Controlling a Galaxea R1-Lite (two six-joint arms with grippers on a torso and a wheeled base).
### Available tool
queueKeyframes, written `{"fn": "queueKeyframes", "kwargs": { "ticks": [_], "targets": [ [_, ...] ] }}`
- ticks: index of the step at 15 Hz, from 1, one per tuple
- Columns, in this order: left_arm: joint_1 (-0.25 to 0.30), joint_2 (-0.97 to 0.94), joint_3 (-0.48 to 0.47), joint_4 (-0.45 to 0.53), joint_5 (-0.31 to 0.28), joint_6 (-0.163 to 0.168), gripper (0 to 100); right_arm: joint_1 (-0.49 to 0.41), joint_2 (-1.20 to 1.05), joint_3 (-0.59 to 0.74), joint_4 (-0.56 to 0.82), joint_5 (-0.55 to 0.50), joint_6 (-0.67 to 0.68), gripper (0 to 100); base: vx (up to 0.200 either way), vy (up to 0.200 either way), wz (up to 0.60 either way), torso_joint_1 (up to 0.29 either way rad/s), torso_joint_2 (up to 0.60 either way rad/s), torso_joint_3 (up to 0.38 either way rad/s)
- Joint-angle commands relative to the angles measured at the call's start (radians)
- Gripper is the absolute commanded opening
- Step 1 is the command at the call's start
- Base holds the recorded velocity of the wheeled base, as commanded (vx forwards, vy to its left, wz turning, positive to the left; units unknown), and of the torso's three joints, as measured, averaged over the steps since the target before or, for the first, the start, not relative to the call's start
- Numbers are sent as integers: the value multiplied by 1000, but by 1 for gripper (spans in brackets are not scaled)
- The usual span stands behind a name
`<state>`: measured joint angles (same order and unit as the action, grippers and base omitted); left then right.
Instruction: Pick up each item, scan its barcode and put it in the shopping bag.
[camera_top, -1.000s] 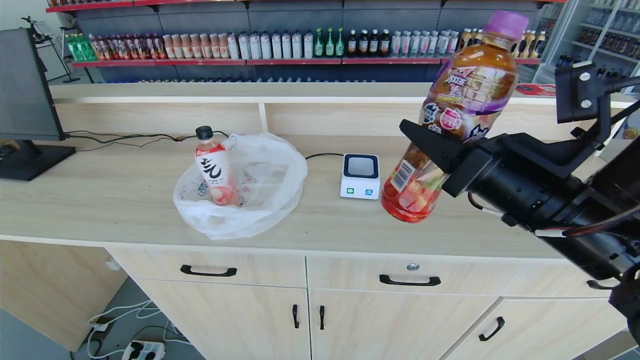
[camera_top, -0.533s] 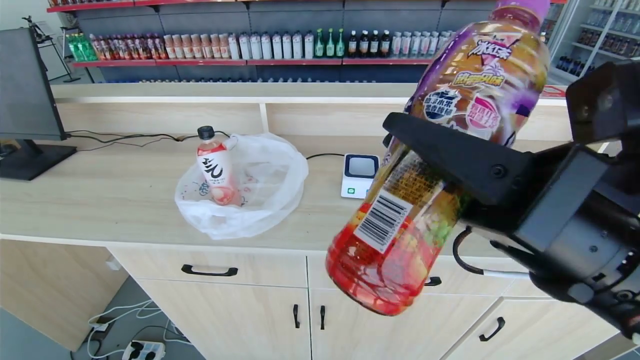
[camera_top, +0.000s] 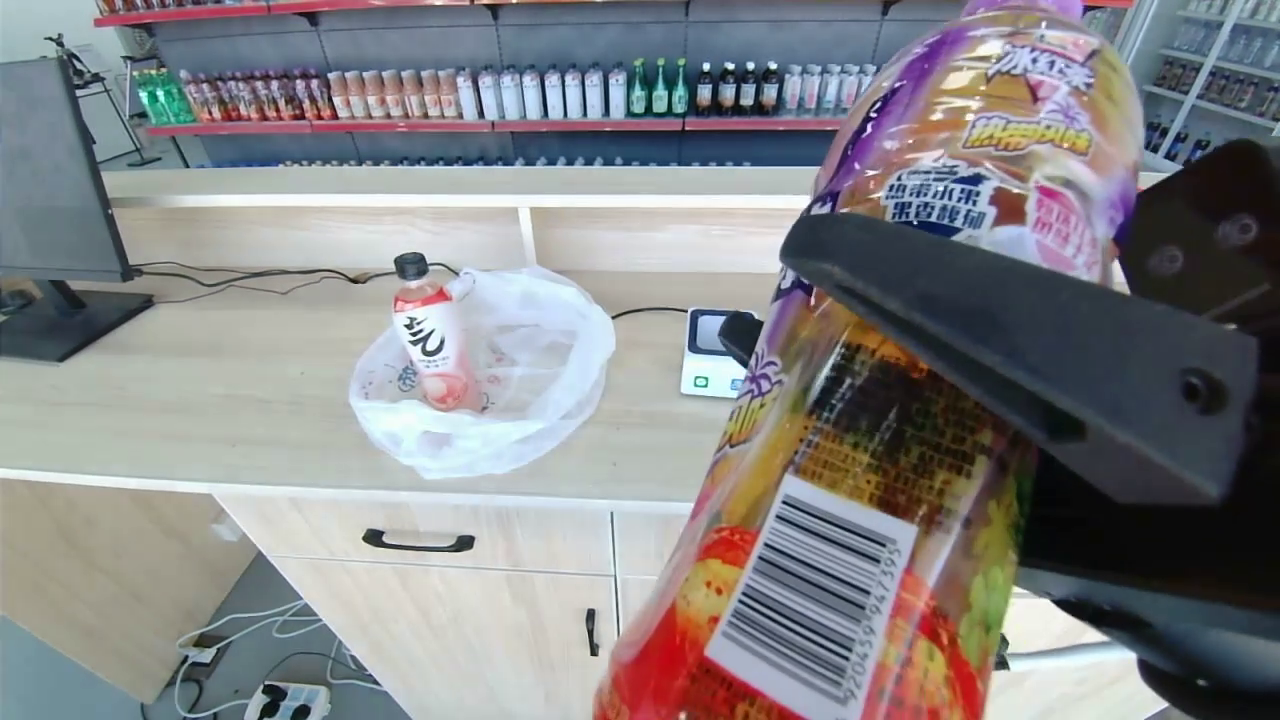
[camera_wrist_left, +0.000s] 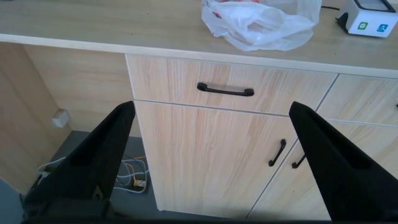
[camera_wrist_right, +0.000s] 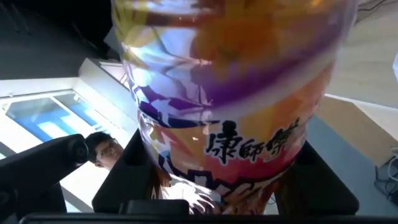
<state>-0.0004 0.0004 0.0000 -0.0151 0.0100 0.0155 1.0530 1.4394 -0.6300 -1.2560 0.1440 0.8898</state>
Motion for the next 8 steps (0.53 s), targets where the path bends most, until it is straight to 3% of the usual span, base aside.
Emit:
{"fn": "queueKeyframes", "kwargs": {
  "ticks": [1, 8],
  "targets": [
    [-1, 0, 0, 0, 1, 0, 100, 2, 3, 15, -2, 2, 15, 0, 0, 0, 0, 0, 0, 0],
    [0, 0, 0, 0, 1, -2, 100, -4, -16, 72, -59, 63, 31, 0, 0, 0, 0, 0, 0, 0]
  ]
}}
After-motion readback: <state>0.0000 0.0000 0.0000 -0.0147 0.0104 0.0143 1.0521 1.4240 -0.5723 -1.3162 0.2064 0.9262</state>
